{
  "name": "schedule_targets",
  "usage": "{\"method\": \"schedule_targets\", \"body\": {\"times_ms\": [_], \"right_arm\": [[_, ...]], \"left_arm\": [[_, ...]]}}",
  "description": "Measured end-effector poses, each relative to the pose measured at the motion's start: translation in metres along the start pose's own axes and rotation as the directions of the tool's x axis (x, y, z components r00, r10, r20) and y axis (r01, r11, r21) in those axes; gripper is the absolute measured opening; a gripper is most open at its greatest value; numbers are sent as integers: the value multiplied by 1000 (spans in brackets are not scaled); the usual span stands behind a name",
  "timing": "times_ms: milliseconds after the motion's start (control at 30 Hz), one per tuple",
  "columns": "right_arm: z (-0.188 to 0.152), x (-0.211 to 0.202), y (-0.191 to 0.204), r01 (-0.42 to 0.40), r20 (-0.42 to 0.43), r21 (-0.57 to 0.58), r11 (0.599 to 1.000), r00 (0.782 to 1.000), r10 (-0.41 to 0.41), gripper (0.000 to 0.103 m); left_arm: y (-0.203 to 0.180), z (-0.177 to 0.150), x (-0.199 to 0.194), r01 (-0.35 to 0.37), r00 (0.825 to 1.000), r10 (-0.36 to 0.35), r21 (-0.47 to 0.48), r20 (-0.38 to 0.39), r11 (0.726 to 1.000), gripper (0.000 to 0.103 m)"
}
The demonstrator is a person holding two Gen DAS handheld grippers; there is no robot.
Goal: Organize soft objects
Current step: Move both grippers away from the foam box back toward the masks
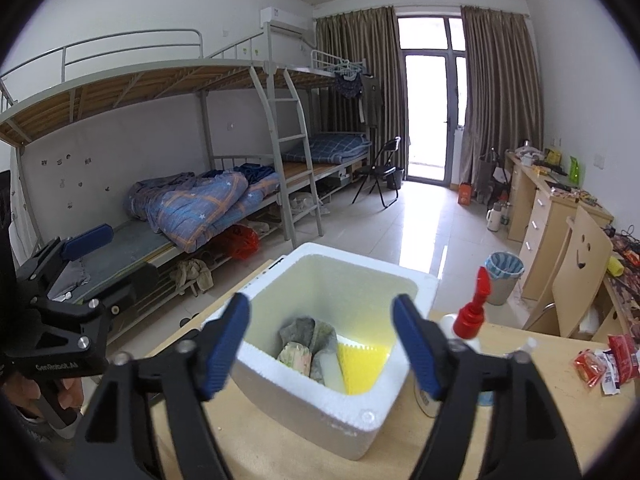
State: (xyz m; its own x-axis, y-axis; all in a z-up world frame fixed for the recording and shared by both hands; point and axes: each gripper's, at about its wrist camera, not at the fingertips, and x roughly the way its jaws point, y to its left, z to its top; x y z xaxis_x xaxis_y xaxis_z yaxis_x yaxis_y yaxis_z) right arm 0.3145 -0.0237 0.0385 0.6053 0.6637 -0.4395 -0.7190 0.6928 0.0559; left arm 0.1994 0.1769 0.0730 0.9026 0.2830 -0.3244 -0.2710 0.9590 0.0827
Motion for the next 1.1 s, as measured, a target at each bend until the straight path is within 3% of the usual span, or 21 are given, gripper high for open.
{"method": "schedule_targets", "body": {"times_ms": [200,1100], "right_arm": [[-2,-25,8,14,38,-35,999,999,-13,102],[-33,-134,19,63,163,-48,997,985,-55,102]], "left_arm": [[-7,1,-20,20,1000,-20,3,6,1000,102],[-52,-2,-131,94,990,-99,53,100,994,102]]}}
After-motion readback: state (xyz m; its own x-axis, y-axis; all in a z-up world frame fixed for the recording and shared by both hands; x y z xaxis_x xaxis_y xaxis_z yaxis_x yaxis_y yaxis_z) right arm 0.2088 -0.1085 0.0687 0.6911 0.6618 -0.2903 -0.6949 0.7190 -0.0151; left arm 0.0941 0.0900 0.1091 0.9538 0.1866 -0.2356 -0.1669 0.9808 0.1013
